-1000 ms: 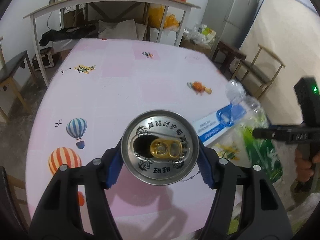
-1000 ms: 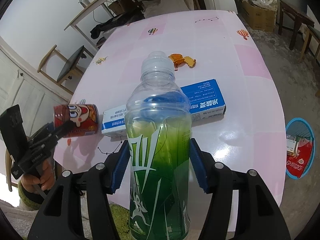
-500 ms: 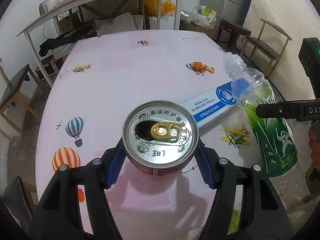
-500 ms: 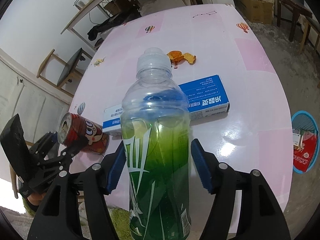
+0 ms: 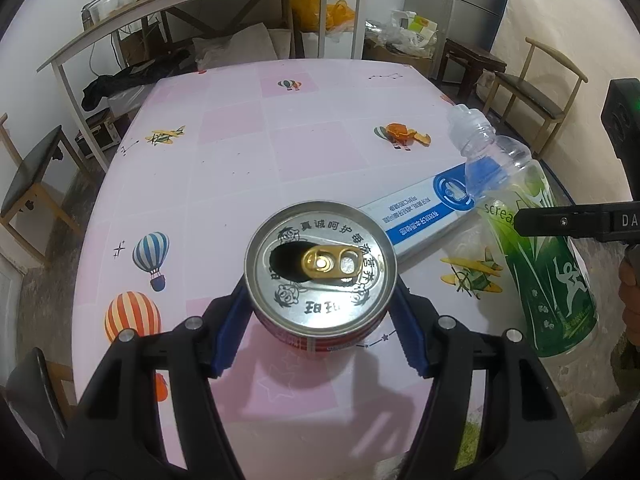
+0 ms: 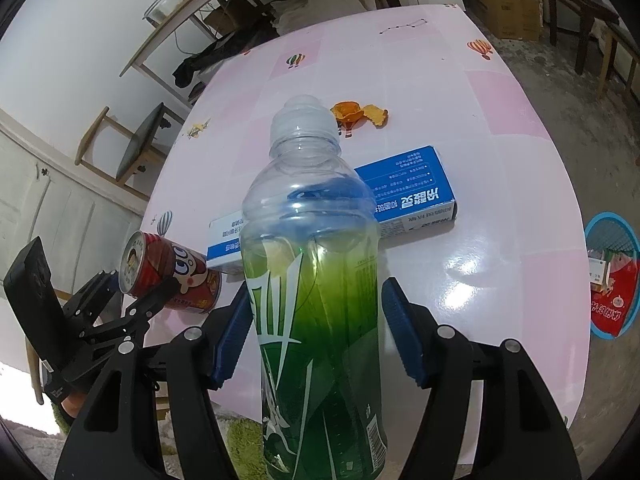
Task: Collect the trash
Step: 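Hold the red can in the left tool and bottle in the right tool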
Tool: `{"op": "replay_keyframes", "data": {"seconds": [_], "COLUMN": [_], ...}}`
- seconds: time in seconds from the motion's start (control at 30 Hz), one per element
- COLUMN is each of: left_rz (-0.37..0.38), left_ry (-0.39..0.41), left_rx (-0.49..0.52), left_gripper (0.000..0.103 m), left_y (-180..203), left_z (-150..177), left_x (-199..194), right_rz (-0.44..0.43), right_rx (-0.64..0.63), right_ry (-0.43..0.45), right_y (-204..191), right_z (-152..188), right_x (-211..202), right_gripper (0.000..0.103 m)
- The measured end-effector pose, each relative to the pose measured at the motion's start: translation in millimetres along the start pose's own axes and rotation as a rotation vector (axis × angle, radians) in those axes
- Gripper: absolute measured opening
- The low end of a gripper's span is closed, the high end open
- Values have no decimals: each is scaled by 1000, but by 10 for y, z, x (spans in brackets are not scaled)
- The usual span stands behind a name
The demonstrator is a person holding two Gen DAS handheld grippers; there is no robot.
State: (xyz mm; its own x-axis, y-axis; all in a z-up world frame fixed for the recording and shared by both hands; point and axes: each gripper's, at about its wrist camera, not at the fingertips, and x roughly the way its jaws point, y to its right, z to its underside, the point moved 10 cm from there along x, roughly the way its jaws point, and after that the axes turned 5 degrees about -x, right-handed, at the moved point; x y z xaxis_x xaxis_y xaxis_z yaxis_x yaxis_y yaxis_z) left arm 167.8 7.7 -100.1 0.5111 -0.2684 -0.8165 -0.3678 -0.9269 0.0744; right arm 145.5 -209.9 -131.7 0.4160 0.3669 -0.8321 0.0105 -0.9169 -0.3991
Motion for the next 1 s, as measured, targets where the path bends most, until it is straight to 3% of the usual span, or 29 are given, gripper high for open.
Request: {"op": "replay_keyframes", "data": {"seconds": [0.53,0.77,1.0], "left_rz": [20,113,96], "left_ry": [12,81,149], "left_rx": [-14,-73,-34], "left_gripper": [62,79,80], "left_y": [-25,-121,-115], "left_z": [-3,7,20], "left_x": [-23,-143,-209], "right_rz": [6,14,5], "right_rx": [4,8,17], "right_ry": [-2,2,1], "right_y": [2,-2,3], "right_z": [-8,-7,-4], "right_x": [-8,-19,-18], "right_gripper": [63,63,63]}}
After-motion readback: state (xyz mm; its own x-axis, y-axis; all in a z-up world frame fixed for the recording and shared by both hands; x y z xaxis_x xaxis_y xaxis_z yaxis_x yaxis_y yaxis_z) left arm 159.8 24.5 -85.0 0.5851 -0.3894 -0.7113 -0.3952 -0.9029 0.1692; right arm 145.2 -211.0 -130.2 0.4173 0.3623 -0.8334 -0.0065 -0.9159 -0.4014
